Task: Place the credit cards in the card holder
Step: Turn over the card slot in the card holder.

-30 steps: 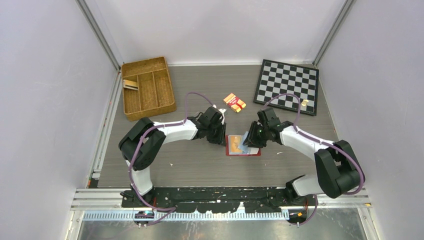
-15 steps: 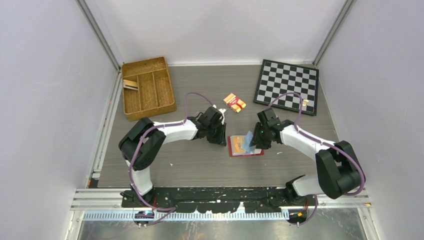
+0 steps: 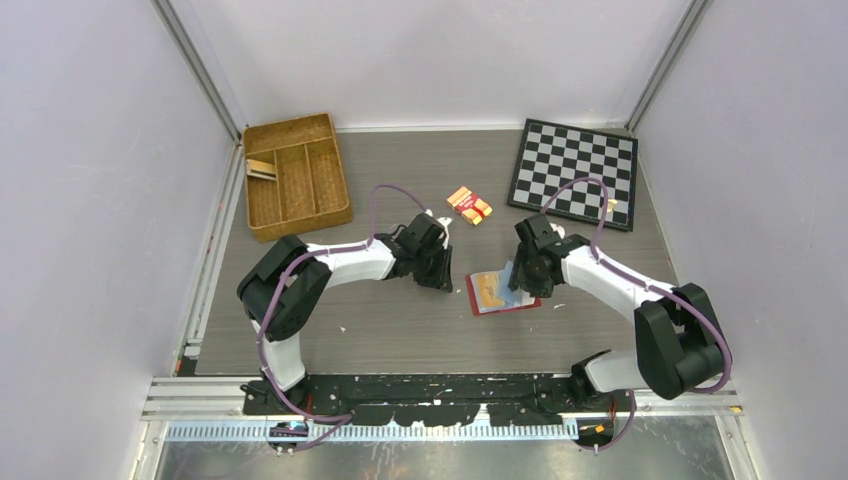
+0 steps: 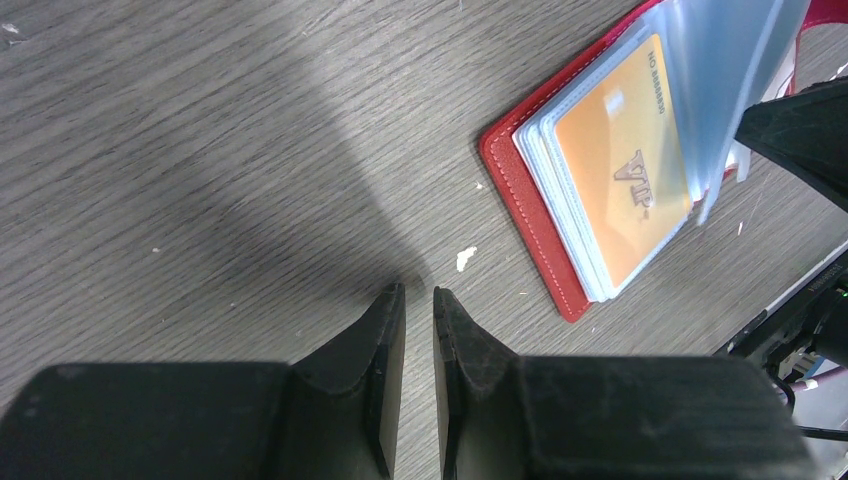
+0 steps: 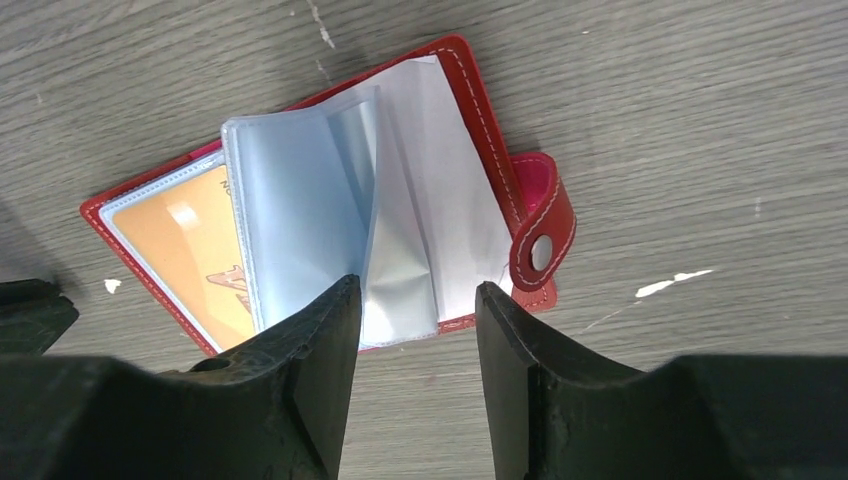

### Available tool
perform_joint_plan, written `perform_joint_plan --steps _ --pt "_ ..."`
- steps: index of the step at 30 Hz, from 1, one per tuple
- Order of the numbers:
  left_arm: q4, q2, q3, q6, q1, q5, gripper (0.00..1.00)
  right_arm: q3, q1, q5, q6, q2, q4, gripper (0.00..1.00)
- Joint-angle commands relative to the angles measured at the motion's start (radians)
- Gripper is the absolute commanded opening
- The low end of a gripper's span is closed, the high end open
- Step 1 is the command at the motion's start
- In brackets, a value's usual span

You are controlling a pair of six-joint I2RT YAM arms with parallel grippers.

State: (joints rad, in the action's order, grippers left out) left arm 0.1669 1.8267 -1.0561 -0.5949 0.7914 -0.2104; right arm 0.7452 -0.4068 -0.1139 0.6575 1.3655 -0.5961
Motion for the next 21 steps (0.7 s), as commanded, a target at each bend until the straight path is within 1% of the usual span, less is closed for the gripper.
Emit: perform_joint_plan --steps 1,8,11,14,17,21 --pt "-0.018 -0.014 0.016 0.012 -0.008 0.008 0.19 0.046 -0.003 -0.083 -0.022 -0.037 -0.052 0.51" --pt "-0.021 -0.010 0.014 0.009 -0.008 -0.001 0.18 0.052 -0.004 -0.124 -0.033 -0.037 -0.081 0.52" --pt "-0.021 -0.013 0.016 0.010 -0.007 0.001 0.18 0.062 -0.003 -0.171 -0.044 -0.032 -0.112 0.52" --pt "-0.022 -0.012 0.015 0.010 -0.008 0.002 0.18 0.067 -0.004 -0.194 -0.058 -0.041 -0.126 0.54" --pt "-0.023 -0.010 0.015 0.009 -0.008 -0.001 0.18 0.065 -0.004 -0.168 -0.069 -0.030 -0.113 0.56" --pt "-0.023 -0.009 0.016 0.009 -0.007 -0.001 0.18 0.047 -0.004 -0.089 -0.081 -0.005 -0.056 0.59"
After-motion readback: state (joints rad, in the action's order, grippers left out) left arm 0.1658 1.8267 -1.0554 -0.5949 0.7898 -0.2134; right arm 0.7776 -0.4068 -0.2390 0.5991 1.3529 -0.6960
